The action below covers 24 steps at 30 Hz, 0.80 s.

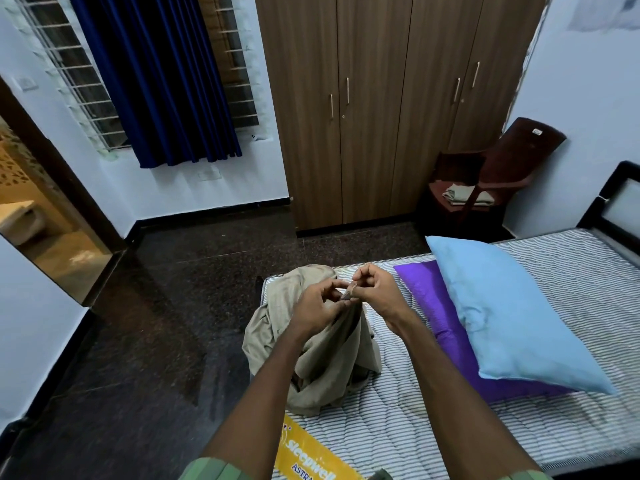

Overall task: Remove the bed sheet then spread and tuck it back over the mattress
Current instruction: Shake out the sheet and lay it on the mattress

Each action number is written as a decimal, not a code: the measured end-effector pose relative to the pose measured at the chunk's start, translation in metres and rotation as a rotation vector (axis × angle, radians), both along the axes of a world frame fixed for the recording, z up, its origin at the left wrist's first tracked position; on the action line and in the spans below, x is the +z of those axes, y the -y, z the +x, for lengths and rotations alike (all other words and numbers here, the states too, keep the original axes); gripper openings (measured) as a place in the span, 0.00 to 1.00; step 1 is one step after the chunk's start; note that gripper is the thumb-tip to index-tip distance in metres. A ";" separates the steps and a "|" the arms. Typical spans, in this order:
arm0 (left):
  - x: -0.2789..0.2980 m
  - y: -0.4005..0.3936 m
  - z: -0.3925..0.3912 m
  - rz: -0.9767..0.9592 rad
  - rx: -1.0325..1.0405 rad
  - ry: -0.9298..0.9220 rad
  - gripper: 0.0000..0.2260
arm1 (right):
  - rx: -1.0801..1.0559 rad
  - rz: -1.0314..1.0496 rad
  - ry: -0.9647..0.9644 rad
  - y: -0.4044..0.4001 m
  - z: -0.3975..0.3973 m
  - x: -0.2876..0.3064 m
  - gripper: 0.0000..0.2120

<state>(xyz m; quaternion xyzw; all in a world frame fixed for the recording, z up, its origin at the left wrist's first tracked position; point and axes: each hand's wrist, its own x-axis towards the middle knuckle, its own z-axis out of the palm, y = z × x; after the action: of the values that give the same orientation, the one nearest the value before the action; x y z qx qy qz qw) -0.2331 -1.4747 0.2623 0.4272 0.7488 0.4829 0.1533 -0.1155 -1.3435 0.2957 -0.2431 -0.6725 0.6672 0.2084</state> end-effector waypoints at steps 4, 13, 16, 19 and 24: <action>0.012 0.001 -0.008 -0.039 -0.030 -0.097 0.06 | -0.009 0.061 0.000 0.000 0.002 0.000 0.13; 0.014 -0.007 -0.005 0.050 -0.025 -0.125 0.12 | 0.053 0.252 0.046 -0.008 -0.002 0.002 0.09; 0.008 -0.009 -0.006 0.021 -0.003 -0.126 0.12 | 0.035 0.273 0.035 -0.012 -0.004 0.005 0.11; 0.003 -0.010 -0.004 -0.012 0.007 -0.131 0.11 | 0.004 0.291 0.028 -0.016 -0.002 0.007 0.11; -0.003 -0.017 0.001 0.024 0.054 -0.012 0.10 | -0.015 0.344 0.063 -0.025 0.001 0.006 0.16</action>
<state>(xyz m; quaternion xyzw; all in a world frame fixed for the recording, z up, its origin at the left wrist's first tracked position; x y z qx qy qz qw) -0.2323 -1.4579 0.2596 0.4117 0.7551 0.4931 0.1307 -0.1147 -1.3184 0.3021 -0.2296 -0.7811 0.5328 0.2308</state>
